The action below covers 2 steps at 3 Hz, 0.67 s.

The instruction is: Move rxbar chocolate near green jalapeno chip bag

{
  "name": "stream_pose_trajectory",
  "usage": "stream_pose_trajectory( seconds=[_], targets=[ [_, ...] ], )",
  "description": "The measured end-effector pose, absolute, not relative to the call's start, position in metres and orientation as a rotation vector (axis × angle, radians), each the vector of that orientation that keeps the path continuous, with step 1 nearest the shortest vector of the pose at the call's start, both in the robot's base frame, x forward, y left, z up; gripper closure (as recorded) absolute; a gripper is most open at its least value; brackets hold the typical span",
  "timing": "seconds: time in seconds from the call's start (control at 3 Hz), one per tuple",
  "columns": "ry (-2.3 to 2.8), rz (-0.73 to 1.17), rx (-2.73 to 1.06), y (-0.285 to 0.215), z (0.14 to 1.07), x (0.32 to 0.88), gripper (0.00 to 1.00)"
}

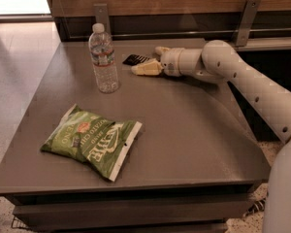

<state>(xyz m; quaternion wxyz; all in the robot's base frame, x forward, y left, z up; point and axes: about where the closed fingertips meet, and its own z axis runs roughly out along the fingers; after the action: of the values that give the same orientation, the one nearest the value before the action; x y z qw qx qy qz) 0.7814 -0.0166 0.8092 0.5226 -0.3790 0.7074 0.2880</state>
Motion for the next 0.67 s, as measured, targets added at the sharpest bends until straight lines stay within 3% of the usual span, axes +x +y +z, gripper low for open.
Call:
stream_pose_trajectory(
  seconds=[0.67],
  targets=[
    [1.694, 0.693, -0.910, -0.0144, 0.8132, 0.7812, 1.00]
  ],
)
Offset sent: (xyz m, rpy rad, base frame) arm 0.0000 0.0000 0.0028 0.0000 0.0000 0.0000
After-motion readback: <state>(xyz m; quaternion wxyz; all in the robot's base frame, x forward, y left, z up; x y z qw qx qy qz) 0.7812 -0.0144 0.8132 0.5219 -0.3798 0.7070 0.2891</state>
